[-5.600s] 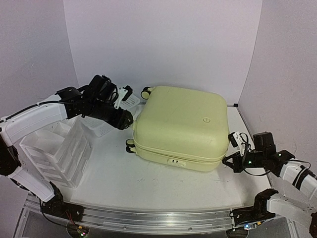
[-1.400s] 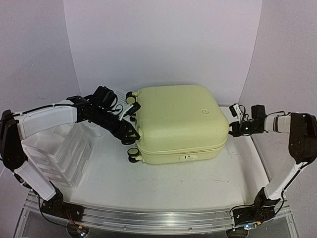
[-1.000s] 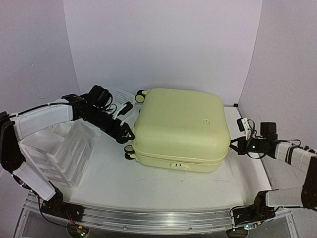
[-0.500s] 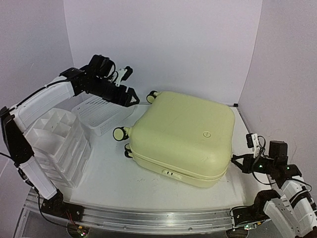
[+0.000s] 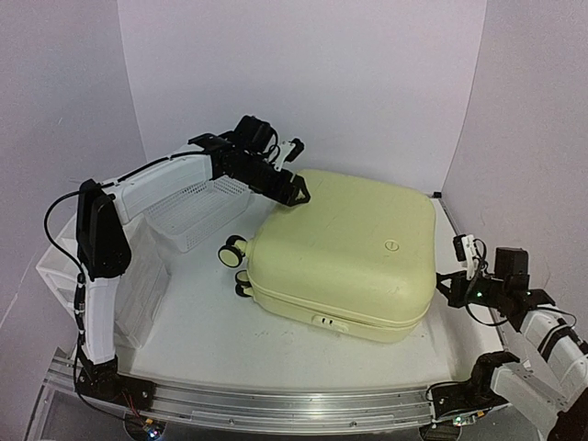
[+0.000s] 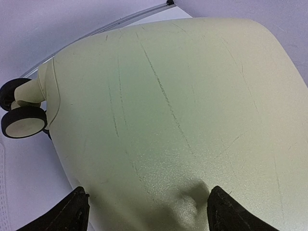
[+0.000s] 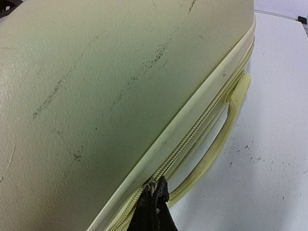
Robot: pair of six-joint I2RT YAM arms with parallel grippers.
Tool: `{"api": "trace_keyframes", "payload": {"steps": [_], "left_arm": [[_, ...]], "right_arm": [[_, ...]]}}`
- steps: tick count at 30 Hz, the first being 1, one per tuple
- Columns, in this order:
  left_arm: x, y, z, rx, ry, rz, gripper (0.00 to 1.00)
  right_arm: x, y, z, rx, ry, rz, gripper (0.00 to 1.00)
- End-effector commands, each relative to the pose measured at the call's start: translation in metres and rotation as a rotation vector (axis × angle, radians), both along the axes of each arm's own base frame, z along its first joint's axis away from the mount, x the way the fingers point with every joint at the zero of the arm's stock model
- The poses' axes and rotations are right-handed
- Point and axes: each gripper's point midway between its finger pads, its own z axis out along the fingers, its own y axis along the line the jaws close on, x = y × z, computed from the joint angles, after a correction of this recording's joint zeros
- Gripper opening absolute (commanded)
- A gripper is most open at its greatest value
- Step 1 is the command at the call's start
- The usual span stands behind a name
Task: Open, take out, and arrange the luggage
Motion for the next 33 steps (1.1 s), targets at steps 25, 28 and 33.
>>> {"api": "trace_keyframes", "payload": {"steps": [25,28,33], "left_arm": [[-0.019,0.044,-0.088,0.234,0.043,-0.025,0.79],[-0.023,0.046,-0.090,0.237,0.049,-0.028,0.79],[-0.027,0.045,-0.086,0.224,0.058,-0.040,0.80]], "right_arm": [[0.223,-0.076,0.045,-0.045,-0.267,-0.155,0.00],[0.250,-0.080,0.040,0.003,-0.279,-0.096,0.00],[0.264,-0.060,0.049,0.080,-0.358,0.090,0.00]]}}
